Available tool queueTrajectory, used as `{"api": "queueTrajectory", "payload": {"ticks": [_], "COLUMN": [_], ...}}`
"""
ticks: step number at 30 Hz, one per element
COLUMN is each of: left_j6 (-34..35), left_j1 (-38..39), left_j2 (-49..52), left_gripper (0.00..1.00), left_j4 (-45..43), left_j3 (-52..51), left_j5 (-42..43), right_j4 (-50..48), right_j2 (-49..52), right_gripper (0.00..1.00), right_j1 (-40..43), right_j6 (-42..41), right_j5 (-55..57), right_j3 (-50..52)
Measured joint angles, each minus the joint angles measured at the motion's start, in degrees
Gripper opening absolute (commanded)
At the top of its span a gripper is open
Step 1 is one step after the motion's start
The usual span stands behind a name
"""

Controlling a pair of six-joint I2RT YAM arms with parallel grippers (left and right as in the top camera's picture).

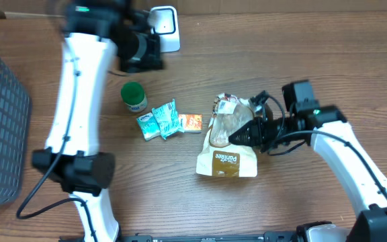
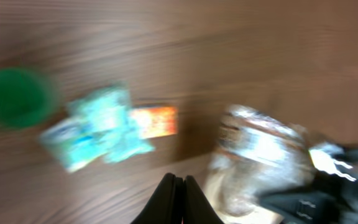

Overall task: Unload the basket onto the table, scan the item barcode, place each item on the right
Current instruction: 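Release the left gripper and lift the bag with the right gripper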

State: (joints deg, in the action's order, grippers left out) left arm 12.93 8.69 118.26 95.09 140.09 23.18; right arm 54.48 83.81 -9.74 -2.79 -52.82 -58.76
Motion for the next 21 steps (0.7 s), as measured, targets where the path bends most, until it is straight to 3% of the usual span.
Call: {"api": "queueTrajectory", "payload": {"ticks": [7,14,21], "left_j6": [-3.45,-10.82,-13.16], "left_j1": [-12.48,-19.74,-23.52], "left_j2": [-0.90,-0.90,-0.90], "left_gripper": [0.04,0.04,0.04], "left_j4": [1.49,1.57,1.57], "left_j3": [2.84,2.84,2.84], "left_j5": [-6.64,-10.71,-16.74], "right_j4": [8.02,7.72,5.31], "right_j2": [-0.31,-0.39,-0.39], "right_gripper": [0.04,0.04,0.04], "right_j1": [-0.07,-0.07,-0.11], "right_j6": [9.60,12.20,12.83], "right_j5": [-0.35,-0.83,-0.96], "right_j3": [-10.64,-11.32,-11.32]}}
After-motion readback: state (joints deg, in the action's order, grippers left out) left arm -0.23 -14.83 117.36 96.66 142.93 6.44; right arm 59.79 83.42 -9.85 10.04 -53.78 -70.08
